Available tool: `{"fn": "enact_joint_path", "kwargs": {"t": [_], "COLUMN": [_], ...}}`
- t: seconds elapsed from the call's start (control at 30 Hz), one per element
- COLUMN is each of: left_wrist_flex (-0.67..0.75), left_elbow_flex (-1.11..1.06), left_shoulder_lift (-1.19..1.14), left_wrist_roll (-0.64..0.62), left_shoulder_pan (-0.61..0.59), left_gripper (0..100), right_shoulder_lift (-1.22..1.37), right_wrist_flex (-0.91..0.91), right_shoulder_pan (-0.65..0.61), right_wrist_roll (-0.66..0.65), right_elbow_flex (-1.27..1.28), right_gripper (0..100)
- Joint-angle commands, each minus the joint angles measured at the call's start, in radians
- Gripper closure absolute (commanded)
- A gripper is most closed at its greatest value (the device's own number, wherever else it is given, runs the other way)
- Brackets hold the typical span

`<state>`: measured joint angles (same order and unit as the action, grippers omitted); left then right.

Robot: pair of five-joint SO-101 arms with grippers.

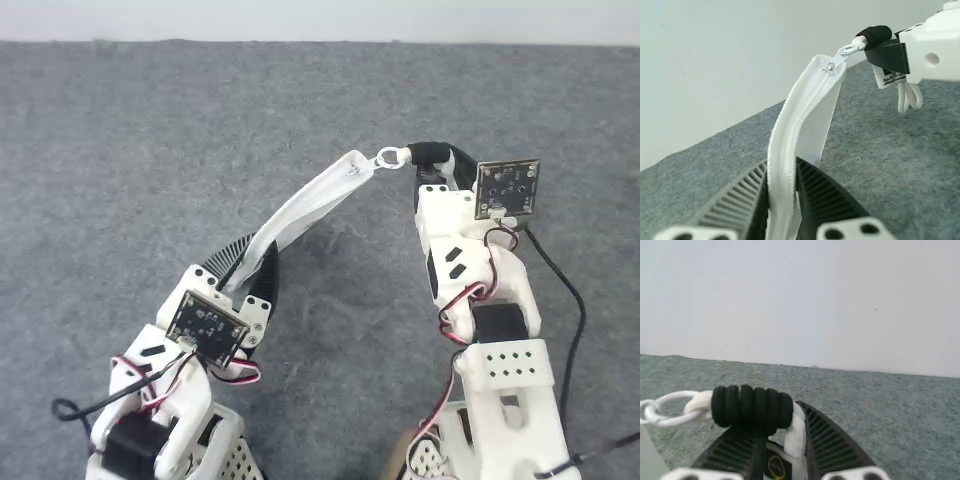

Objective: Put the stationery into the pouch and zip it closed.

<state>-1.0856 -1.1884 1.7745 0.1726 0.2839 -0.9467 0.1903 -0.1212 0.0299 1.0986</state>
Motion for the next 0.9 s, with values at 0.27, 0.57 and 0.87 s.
{"fn": "enact_joint_path", "kwargs": {"t": [0.27,0.57,0.87], "left_wrist_flex": [0.058,0.175,0.367], "left_elbow_flex": [-0.028,-0.051,-0.084], "left_shoulder_lift": [0.044,0.044,0.044], "left_wrist_roll": [-0.023,-0.049,-0.06], "left_shoulder_pan": [-0.037,-0.132,-0.397], "left_gripper": [99,99,99], "right_shoulder_lift": [-0.015,-0.102,-0.102], "right_wrist_flex": [0.157,0.165,0.163], "right_shoulder_pan": [-0.148,-0.166,-0.166], "right_wrist_roll": [0.005,0.005,0.006], "right_elbow_flex": [-0.044,0.003,0.003], "right_gripper": [73.6,77.5,77.5]}}
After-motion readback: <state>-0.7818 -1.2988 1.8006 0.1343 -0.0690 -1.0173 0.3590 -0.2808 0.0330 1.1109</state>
